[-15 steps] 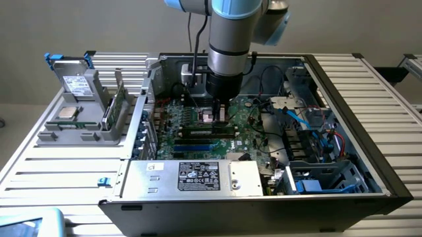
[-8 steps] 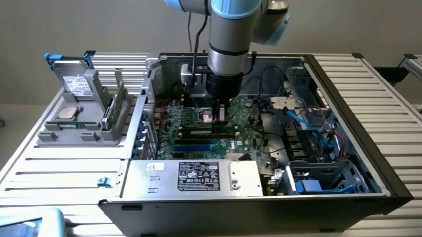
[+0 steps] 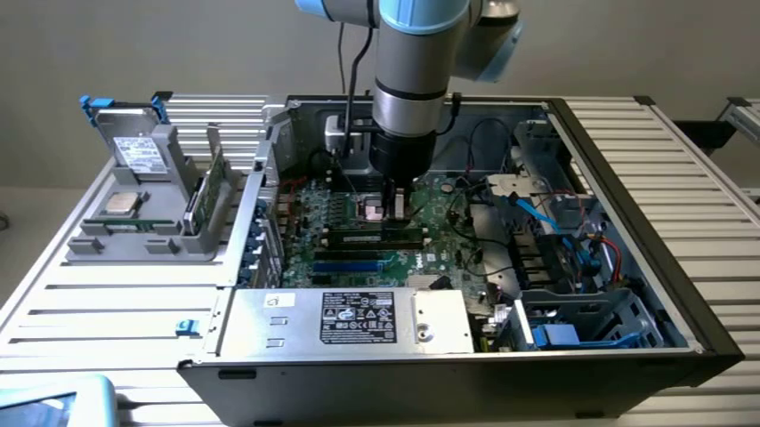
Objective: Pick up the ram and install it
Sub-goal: 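Insert the ram into the slot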
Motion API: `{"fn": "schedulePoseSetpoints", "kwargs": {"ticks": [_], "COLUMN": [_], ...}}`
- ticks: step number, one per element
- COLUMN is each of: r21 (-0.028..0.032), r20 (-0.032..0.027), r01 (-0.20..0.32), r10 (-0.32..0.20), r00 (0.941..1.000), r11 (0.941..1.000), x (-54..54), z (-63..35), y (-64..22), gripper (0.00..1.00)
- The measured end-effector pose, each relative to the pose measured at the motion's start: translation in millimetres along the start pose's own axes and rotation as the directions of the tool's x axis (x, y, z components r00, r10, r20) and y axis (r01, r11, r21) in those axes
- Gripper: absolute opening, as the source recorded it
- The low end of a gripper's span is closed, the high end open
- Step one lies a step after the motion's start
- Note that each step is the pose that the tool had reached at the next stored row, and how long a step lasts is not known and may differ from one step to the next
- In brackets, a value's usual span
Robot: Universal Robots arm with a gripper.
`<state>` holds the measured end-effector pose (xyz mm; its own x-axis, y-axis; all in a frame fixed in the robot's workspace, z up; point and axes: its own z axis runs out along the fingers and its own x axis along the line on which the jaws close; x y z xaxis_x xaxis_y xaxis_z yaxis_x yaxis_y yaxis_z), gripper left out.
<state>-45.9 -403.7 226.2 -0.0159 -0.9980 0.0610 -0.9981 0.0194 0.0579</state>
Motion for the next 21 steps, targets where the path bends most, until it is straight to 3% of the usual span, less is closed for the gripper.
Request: {"fn": "schedulePoseSetpoints", "kwargs": {"ticks": [9, 11, 12, 15, 19, 21], "r21": [0.0003, 0.0002, 0.0003, 0.0002, -0.0001, -0.0044], "r20": [0.0005, 0.0002, 0.0004, 0.0000, 0.0003, 0.0000], "r01": [0.000, 0.000, 0.000, 0.000, 0.000, 0.000], "r10": [0.000, 0.000, 0.000, 0.000, 0.000, 0.000], "r00": [1.0000, 1.0000, 1.0000, 1.0000, 1.0000, 1.0000], "r11": [1.0000, 1.0000, 1.0000, 1.0000, 1.0000, 1.0000], "x": [-0.1, 0.1, 0.0, 0.2, 0.9, 1.4], "z": [-0.6, -1.9, -2.0, -3.8, -14.4, -21.4], "y": [0.0, 0.1, 0.1, 0.2, -1.9, -6.6], "gripper": [0.14, 0.16, 0.23, 0.23, 0.23, 0.23]}}
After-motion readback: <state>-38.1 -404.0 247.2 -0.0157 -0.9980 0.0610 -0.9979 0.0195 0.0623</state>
